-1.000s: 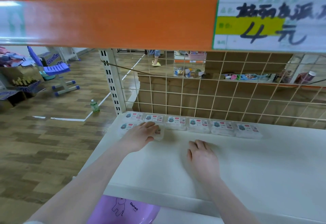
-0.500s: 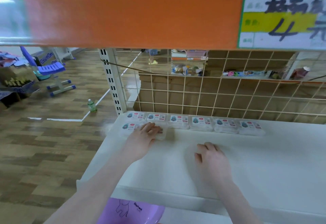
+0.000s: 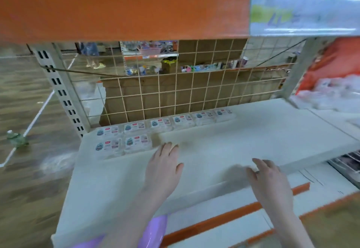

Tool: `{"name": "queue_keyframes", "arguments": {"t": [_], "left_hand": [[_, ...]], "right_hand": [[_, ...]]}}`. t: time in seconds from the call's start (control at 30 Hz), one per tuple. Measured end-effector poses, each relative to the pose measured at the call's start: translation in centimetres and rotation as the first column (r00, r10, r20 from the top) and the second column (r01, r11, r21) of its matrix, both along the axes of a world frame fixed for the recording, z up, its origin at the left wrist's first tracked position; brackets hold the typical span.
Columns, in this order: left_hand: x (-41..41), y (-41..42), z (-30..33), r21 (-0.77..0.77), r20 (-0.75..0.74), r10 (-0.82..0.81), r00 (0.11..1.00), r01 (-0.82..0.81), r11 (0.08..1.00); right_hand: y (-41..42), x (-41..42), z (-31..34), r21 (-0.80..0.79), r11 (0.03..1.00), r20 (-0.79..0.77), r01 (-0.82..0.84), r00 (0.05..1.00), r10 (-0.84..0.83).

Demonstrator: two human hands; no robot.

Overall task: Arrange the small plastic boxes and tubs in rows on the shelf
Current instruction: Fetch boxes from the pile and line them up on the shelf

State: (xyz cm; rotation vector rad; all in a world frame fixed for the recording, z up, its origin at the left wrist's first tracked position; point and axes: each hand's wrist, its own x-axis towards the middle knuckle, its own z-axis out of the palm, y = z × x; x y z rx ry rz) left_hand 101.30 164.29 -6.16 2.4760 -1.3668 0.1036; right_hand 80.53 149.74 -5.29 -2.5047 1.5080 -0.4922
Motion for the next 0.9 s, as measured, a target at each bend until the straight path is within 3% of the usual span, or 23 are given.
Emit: {"name": "queue_keyframes", "arguments": {"t": [0.37,0.53,0.9], "left_hand": [[-10.9,-11.2,1.9,-0.035,0.015,-0.222,0.975,0.222,0.974],[-19.5,-19.4,2.3,-0.065,-0.014,-0.287,0.958,0.286,0.956],[-34.7,-33.8,2.8,-0.101,-0.085,-0.349,0.933,0.341,0.935]], "right_hand": [[-4.8,-12.1,0.5,-0.028,0.974,0.129,0.223,0.967,-0.218],[-10.6,-21.0,0.4,-0.086,0.948,0.106,0.306,0.949,-0.297],[-23.6,-35.8,0.9,-0.112,0.940,0.093,0.322,0.945,-0.312]]}}
